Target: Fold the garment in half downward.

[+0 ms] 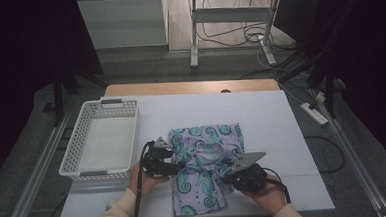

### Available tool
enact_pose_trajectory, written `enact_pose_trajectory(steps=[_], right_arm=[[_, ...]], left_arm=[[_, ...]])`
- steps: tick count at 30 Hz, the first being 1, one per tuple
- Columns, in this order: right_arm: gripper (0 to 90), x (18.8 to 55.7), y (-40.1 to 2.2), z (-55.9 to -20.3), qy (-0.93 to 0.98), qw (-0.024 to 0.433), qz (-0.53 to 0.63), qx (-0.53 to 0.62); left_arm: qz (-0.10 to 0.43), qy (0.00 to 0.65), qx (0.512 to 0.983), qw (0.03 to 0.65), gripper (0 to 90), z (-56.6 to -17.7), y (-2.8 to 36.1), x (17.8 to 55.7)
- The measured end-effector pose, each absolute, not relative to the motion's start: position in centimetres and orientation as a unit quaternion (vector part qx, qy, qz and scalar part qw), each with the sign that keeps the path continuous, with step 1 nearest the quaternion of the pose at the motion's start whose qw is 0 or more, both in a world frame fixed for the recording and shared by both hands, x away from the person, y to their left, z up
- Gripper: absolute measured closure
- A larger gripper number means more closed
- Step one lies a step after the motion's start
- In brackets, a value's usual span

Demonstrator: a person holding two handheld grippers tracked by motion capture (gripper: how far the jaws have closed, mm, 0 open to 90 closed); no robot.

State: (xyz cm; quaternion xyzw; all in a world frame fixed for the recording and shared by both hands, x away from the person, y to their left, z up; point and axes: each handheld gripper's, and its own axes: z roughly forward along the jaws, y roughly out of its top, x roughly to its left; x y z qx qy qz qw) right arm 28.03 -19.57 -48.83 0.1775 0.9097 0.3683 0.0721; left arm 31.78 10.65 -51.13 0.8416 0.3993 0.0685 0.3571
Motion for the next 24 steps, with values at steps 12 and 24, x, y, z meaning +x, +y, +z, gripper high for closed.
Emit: enact_pose_trajectory(steps=[12, 24], right_arm=[[86.8, 30.3, -17.3, -51.2, 0.915, 0.06, 0.352, 0.187], [81.1, 30.2, -17.9, -51.4, 0.91, 0.061, 0.361, 0.194]], left_arm=[[0.068, 0.4, 0.841, 0.356, 33.3, -51.2, 10.7, 31.7], [0.07, 0.4, 0.841, 0.357, 33.1, -51.1, 10.6, 31.6]])
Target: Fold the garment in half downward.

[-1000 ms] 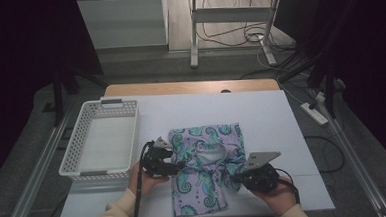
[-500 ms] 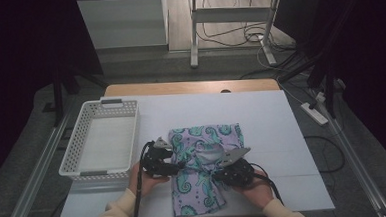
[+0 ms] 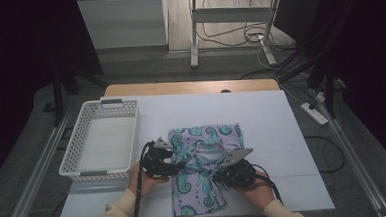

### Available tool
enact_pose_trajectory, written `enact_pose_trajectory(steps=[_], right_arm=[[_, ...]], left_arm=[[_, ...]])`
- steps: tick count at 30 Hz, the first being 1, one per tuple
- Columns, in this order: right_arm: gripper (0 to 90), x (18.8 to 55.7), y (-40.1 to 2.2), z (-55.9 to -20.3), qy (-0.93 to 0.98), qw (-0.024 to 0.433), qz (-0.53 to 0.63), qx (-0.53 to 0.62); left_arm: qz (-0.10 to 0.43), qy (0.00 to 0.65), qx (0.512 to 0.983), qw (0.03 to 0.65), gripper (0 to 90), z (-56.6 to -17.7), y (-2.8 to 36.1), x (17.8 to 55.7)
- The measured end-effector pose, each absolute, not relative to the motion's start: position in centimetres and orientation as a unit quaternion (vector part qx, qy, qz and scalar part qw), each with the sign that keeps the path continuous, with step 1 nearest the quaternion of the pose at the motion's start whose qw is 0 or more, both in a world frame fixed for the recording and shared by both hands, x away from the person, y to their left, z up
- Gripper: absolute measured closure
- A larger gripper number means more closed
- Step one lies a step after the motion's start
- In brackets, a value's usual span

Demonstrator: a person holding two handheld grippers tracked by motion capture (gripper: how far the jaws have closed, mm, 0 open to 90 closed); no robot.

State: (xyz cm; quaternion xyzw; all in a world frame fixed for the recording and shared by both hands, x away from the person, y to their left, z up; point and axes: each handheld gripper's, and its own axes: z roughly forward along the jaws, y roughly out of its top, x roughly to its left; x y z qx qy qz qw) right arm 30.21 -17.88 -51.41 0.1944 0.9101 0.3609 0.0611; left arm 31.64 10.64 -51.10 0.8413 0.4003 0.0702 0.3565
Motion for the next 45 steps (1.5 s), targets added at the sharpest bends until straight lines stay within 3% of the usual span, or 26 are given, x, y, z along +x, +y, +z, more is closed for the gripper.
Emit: enact_pose_trajectory(steps=[9, 26, 45], right_arm=[[67.6, 28.3, -20.5, -49.9, 0.892, 0.076, 0.397, 0.201], [60.5, 27.5, -25.7, -50.0, 0.88, 0.088, 0.394, 0.249], [49.7, 28.0, -22.0, -52.4, 0.917, 0.086, 0.328, 0.212]], left_arm=[[0.071, 0.401, 0.84, 0.358, 33.0, -51.0, 10.7, 31.6], [0.072, 0.4, 0.841, 0.357, 33.0, -51.0, 10.6, 31.7], [0.072, 0.398, 0.842, 0.357, 32.8, -51.0, 10.5, 31.7]])
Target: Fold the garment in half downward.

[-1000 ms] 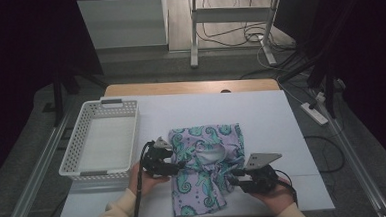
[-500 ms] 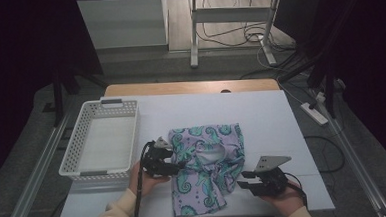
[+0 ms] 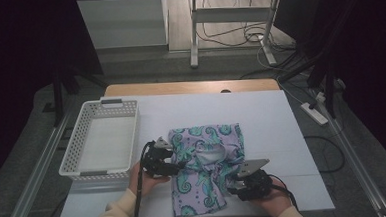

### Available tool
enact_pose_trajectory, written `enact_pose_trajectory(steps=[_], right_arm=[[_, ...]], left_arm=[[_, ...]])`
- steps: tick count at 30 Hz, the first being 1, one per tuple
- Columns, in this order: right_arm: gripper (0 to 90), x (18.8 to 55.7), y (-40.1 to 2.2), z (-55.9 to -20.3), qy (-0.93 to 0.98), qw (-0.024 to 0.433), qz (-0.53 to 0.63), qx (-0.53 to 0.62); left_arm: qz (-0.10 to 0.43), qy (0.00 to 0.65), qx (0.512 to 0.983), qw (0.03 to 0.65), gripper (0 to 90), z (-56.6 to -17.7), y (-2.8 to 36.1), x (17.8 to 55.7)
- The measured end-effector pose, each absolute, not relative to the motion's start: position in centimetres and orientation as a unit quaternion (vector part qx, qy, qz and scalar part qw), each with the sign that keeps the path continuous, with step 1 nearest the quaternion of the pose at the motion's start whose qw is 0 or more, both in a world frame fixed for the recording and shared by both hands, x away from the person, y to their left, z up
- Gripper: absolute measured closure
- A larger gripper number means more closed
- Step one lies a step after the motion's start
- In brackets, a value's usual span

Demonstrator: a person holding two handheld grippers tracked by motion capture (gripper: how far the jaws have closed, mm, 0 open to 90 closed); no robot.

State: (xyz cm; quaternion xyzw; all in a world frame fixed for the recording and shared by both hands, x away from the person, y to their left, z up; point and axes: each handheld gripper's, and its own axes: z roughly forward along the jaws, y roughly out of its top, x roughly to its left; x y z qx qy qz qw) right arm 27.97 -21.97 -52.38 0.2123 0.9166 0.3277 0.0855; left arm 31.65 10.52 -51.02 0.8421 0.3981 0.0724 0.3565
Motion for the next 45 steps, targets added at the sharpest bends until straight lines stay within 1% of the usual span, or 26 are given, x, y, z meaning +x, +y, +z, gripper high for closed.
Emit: enact_pose_trajectory(steps=[3, 8, 9, 14, 16, 20, 29, 45], right_arm=[[50.1, 28.2, -21.6, -52.7, 0.919, 0.091, 0.322, 0.21], [56.1, 28.4, -21.4, -52.8, 0.916, 0.099, 0.321, 0.219], [58.4, 28.4, -21.4, -52.8, 0.916, 0.103, 0.32, 0.219], [77.9, 28.5, -21.6, -52.7, 0.916, 0.108, 0.317, 0.219], [82.0, 28.5, -21.8, -52.6, 0.917, 0.106, 0.316, 0.22], [83.2, 28.4, -22.6, -52.3, 0.915, 0.097, 0.319, 0.226], [83.7, 26.6, -26.0, -50.9, 0.902, 0.101, 0.341, 0.245], [84.7, 24.6, -29.9, -50.7, 0.891, 0.106, 0.347, 0.273]], left_arm=[[0.072, 0.398, 0.842, 0.356, 32.8, -51.0, 10.5, 31.7], [0.072, 0.398, 0.843, 0.355, 32.8, -51.1, 10.5, 31.7], [0.072, 0.398, 0.843, 0.355, 32.8, -51.1, 10.5, 31.6], [0.072, 0.396, 0.844, 0.353, 32.7, -51.0, 10.5, 31.6], [0.072, 0.398, 0.843, 0.355, 32.7, -51.0, 10.5, 31.6], [0.073, 0.399, 0.842, 0.357, 32.7, -51.0, 10.6, 31.6], [0.071, 0.399, 0.842, 0.356, 32.7, -51.0, 10.7, 31.6], [0.07, 0.399, 0.842, 0.357, 32.7, -51.0, 10.7, 31.7]])
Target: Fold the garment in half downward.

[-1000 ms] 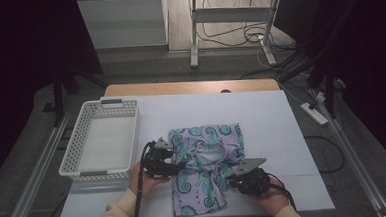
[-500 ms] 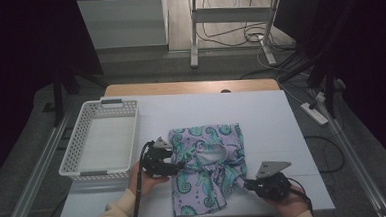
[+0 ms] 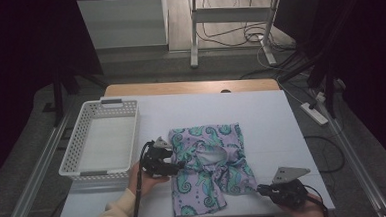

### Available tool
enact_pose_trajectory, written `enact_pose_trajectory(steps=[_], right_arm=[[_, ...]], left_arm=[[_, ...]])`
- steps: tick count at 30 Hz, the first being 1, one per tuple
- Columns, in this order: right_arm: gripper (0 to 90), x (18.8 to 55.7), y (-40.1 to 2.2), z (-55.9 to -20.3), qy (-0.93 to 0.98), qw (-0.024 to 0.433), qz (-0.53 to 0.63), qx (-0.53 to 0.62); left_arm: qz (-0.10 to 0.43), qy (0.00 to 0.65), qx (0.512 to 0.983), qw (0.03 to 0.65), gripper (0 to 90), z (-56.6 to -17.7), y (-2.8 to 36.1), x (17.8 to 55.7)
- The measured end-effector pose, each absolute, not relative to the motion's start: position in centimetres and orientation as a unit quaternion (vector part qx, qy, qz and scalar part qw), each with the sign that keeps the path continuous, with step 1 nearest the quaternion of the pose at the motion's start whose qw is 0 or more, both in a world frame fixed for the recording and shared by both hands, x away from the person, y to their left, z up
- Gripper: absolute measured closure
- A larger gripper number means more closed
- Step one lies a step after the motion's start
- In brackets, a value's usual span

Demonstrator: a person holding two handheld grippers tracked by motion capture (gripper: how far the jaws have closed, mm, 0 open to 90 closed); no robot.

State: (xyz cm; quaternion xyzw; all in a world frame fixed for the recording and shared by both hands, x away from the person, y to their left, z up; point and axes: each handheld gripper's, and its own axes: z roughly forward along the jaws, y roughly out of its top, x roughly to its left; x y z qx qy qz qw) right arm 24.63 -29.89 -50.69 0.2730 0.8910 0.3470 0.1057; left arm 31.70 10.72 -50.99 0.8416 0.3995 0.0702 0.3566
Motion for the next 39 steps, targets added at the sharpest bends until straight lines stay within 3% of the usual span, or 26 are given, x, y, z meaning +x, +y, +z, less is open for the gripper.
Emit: enact_pose_trajectory(steps=[13, 18, 22, 30, 39], right_arm=[[84.5, 23.9, -32.6, -51.2, 0.886, 0.118, 0.326, 0.307], [64.4, 24.1, -31.7, -50.5, 0.879, 0.15, 0.34, 0.3], [57.5, 24.1, -30.2, -49.7, 0.877, 0.156, 0.357, 0.282], [53.2, 24.2, -26.8, -49.2, 0.887, 0.12, 0.387, 0.223], [47.6, 25.9, -22.9, -51.1, 0.917, 0.084, 0.34, 0.191]], left_arm=[[0.07, 0.4, 0.841, 0.357, 32.6, -51.0, 10.8, 31.8], [0.071, 0.4, 0.842, 0.356, 32.6, -50.9, 10.8, 31.8], [0.072, 0.4, 0.841, 0.357, 32.6, -50.9, 10.8, 31.7], [0.073, 0.401, 0.84, 0.358, 32.5, -50.9, 10.8, 31.7], [0.074, 0.401, 0.84, 0.358, 32.5, -50.9, 10.8, 31.7]])
